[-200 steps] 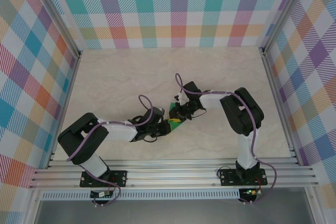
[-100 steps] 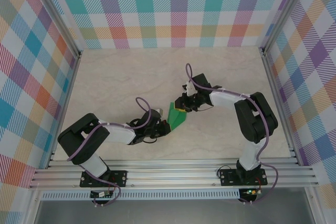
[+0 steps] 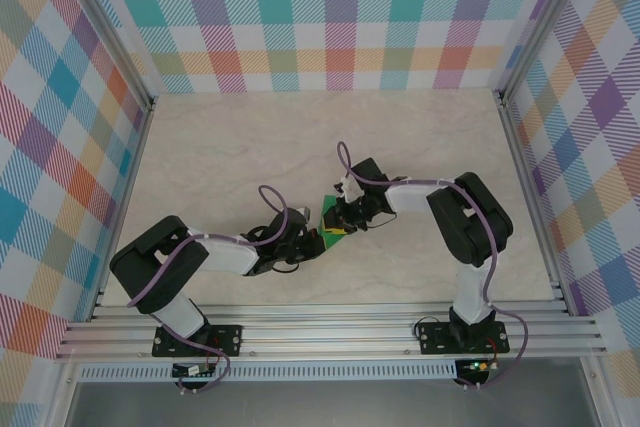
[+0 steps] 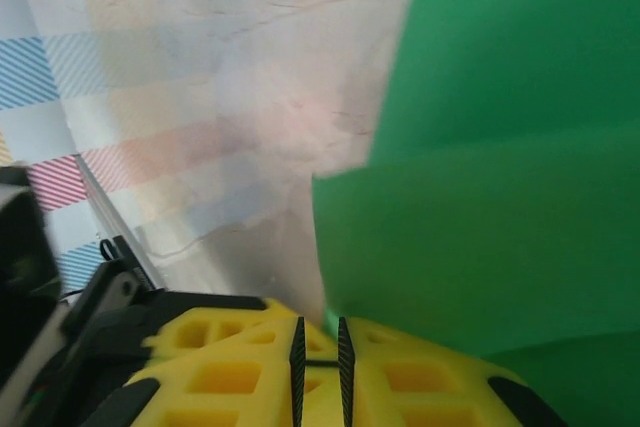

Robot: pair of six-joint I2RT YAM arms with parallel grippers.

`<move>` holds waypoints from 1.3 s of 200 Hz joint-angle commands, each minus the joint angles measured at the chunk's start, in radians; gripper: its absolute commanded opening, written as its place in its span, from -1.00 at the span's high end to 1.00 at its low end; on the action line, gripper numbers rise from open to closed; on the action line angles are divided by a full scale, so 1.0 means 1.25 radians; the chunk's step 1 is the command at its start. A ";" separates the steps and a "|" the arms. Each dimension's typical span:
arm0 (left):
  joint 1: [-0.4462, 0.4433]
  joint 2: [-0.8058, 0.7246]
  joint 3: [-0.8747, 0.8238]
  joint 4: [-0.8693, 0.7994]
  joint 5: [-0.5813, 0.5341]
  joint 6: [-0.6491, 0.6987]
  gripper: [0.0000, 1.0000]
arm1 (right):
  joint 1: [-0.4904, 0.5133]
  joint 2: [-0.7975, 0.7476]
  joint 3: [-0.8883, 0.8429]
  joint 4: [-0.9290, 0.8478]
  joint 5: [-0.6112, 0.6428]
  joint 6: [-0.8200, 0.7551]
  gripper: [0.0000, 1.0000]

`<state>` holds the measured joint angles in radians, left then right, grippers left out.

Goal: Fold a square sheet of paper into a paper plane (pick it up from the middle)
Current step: Fourth fold the wing at the center of the table.

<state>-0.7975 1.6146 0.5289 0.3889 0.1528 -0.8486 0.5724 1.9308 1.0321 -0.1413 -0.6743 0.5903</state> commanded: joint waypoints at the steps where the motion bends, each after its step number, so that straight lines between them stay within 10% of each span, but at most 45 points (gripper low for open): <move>1: 0.005 0.045 -0.023 -0.173 -0.058 0.007 1.00 | -0.001 0.035 0.023 -0.005 0.028 -0.016 0.63; 42: 0.005 0.043 -0.032 -0.189 -0.065 0.000 1.00 | -0.007 0.054 0.063 -0.088 0.160 -0.046 0.64; 260: 0.006 0.044 -0.066 -0.172 -0.061 -0.005 1.00 | -0.142 0.126 0.191 -0.115 0.104 -0.074 0.58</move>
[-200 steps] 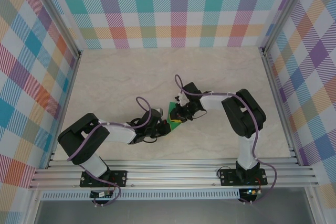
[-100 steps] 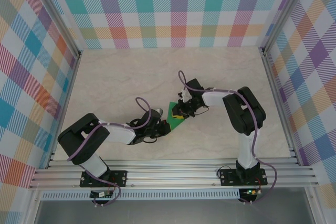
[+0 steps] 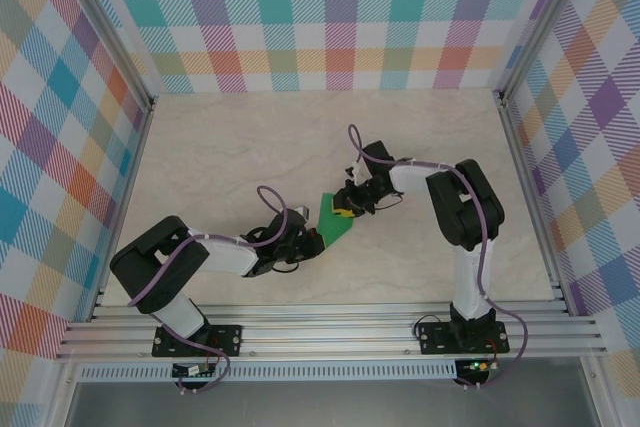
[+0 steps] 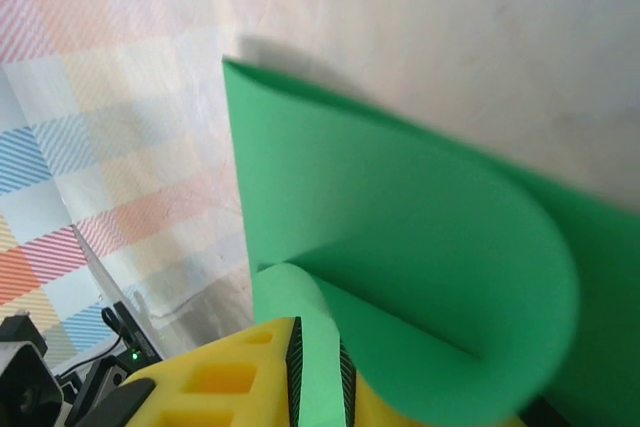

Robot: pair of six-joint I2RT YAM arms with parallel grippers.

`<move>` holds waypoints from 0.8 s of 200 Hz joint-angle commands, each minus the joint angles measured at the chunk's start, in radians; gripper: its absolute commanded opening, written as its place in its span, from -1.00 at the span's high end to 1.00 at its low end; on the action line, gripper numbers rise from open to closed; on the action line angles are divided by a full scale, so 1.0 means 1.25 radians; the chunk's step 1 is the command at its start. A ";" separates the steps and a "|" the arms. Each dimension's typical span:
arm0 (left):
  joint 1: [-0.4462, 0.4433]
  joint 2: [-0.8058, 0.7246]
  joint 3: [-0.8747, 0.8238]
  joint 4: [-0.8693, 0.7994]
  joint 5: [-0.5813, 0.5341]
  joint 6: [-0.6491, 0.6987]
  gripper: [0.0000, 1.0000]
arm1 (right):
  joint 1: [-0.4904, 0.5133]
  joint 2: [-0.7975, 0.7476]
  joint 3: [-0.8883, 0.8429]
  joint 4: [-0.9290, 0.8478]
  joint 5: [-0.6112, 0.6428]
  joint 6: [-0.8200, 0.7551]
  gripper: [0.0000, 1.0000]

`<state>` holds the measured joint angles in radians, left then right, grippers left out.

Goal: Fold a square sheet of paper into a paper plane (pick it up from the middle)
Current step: Fourth fold the wing at the center of the table.

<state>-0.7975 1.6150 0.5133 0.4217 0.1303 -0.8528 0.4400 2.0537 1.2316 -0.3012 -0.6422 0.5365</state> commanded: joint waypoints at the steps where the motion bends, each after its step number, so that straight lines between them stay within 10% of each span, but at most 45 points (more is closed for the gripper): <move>1: 0.006 0.045 -0.054 -0.199 -0.043 -0.001 1.00 | -0.036 0.028 0.032 0.011 0.079 -0.031 0.58; 160: 0.005 0.050 -0.049 -0.194 -0.028 0.003 1.00 | -0.111 0.093 0.160 -0.054 0.083 -0.074 0.59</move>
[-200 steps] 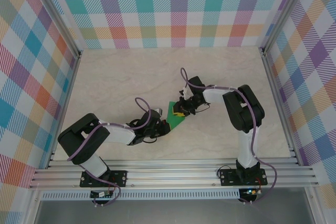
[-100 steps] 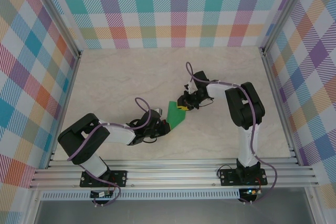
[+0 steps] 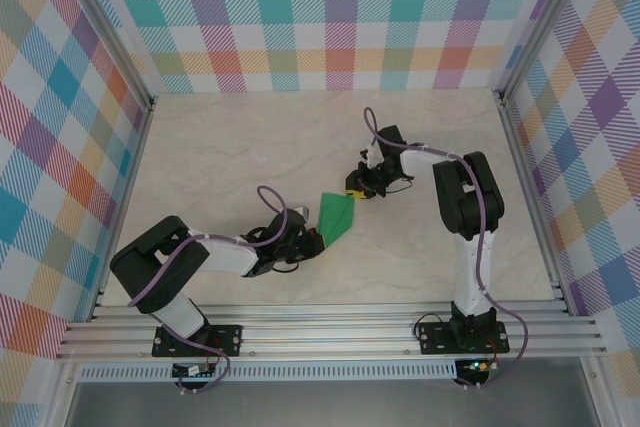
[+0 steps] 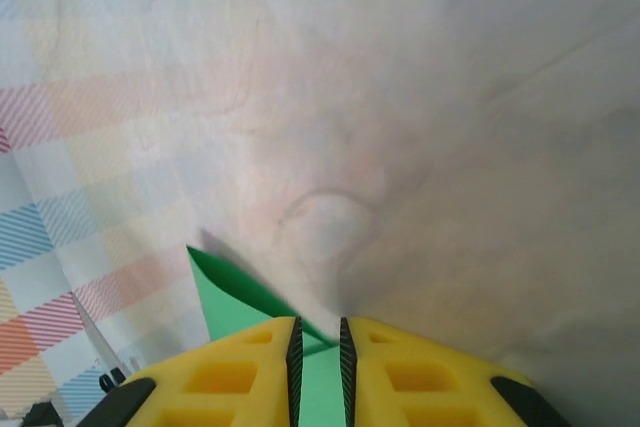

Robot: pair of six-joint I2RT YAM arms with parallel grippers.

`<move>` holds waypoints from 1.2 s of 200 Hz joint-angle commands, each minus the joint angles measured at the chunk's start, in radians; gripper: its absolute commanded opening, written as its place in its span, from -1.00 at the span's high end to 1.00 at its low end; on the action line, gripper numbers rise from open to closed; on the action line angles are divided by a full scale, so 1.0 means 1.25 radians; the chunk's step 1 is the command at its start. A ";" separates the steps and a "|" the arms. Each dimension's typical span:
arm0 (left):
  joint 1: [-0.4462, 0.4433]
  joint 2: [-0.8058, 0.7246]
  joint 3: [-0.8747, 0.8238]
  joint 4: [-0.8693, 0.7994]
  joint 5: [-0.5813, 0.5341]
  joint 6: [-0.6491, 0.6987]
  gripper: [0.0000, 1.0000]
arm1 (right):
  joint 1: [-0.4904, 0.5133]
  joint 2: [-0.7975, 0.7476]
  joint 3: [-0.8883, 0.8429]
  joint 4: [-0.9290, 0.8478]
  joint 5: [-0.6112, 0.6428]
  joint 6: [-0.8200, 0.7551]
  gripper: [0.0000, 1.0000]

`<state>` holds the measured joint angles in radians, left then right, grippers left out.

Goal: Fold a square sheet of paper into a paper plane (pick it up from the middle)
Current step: Fourth fold the wing at the center of the table.

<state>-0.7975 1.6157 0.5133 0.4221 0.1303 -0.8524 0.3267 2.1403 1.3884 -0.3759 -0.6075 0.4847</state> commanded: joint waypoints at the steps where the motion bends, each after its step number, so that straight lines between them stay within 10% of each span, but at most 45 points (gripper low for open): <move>1: 0.005 0.049 -0.049 -0.193 -0.028 0.003 1.00 | -0.021 0.024 0.035 0.005 0.055 -0.033 0.59; 173: 0.006 0.060 -0.016 -0.195 -0.014 0.011 1.00 | 0.119 -0.132 -0.197 0.167 -0.091 0.060 0.65; 240: 0.005 0.033 -0.038 -0.208 -0.005 0.006 1.00 | 0.141 -0.030 -0.160 0.055 0.063 0.006 0.70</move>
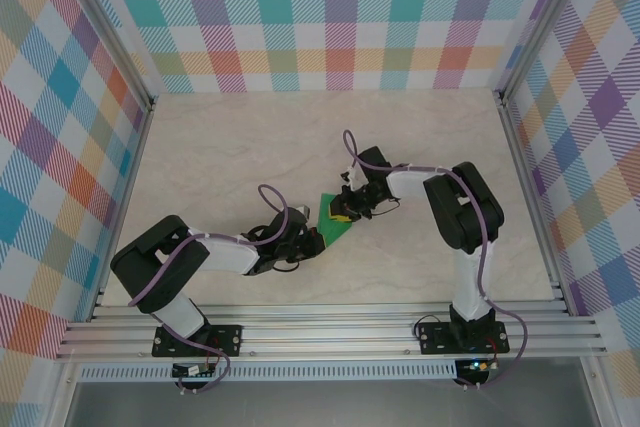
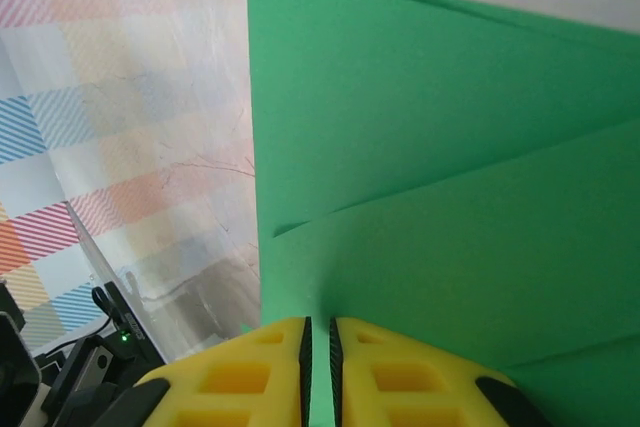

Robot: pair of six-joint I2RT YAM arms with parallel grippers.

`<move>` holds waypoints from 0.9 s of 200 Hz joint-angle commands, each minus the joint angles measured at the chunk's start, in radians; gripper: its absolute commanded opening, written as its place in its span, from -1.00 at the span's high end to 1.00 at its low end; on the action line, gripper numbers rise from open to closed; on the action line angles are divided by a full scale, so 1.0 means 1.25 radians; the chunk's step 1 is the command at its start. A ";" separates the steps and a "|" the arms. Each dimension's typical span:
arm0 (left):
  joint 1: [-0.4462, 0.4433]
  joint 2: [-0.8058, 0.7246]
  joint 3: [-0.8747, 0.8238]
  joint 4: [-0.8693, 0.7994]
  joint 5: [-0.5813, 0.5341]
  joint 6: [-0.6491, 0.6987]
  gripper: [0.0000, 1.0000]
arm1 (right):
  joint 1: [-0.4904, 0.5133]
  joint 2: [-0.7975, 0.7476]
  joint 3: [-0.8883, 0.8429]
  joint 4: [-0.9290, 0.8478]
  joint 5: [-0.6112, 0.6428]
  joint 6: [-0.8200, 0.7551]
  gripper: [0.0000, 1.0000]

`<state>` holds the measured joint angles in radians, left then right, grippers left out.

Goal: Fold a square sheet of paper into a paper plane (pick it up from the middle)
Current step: Fourth fold the wing at the center of the table.

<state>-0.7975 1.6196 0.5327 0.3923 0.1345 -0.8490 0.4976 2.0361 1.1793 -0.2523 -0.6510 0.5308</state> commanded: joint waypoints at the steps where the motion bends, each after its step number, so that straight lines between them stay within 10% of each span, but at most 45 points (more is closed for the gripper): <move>1: 0.006 0.029 -0.055 -0.185 -0.009 0.004 1.00 | 0.004 0.054 0.008 -0.044 0.099 -0.031 0.70; 180: 0.005 -0.226 -0.112 -0.417 -0.015 0.008 1.00 | 0.004 0.056 0.015 -0.050 0.102 -0.031 0.71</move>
<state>-0.7948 1.4162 0.4419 0.1749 0.1440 -0.8444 0.5041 2.0476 1.2064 -0.2852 -0.6289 0.5144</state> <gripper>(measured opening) 0.049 0.142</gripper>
